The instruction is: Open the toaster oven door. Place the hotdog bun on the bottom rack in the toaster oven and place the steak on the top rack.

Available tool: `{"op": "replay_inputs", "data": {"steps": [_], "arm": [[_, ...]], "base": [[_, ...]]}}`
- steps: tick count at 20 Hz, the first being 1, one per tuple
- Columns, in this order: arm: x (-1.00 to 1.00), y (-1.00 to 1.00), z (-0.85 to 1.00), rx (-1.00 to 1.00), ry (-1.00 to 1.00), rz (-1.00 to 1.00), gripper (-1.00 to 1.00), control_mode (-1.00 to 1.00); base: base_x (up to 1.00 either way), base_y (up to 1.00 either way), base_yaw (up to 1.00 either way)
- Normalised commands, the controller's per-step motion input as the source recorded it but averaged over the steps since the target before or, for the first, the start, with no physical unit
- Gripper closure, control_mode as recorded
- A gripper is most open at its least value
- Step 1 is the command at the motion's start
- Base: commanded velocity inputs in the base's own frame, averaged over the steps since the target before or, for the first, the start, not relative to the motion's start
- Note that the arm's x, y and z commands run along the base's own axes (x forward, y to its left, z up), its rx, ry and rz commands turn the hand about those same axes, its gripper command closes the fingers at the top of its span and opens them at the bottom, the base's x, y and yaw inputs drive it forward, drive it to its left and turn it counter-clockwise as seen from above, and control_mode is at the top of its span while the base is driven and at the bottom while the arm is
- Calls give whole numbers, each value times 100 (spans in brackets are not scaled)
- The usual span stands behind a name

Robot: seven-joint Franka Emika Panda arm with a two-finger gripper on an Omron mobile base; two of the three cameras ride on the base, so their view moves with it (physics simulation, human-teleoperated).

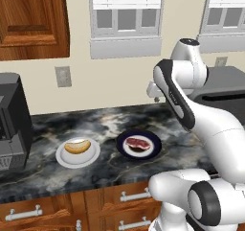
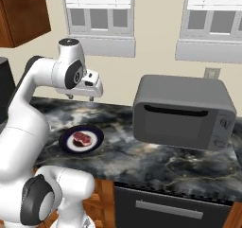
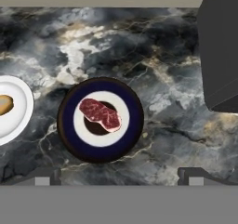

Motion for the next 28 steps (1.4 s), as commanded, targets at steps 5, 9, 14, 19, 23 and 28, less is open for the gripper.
{"op": "replay_inputs", "data": {"steps": [5,9,14,19,23,28], "arm": [[0,0,0,0,0,0,-100,-100],[0,0,0,0,0,0,-100,-100],[-23,-9,-9,1,-1,0,-100,-100],[-39,-27,-6,7,-5,-6,-100,-100],[-16,-35,0,7,-5,-16,-100,-100],[-29,-65,0,1,-8,-27,-100,-100]], "base": [[0,0,0],[0,0,0],[0,0,0],[0,0,0],[0,0,0],[0,0,0]]}}
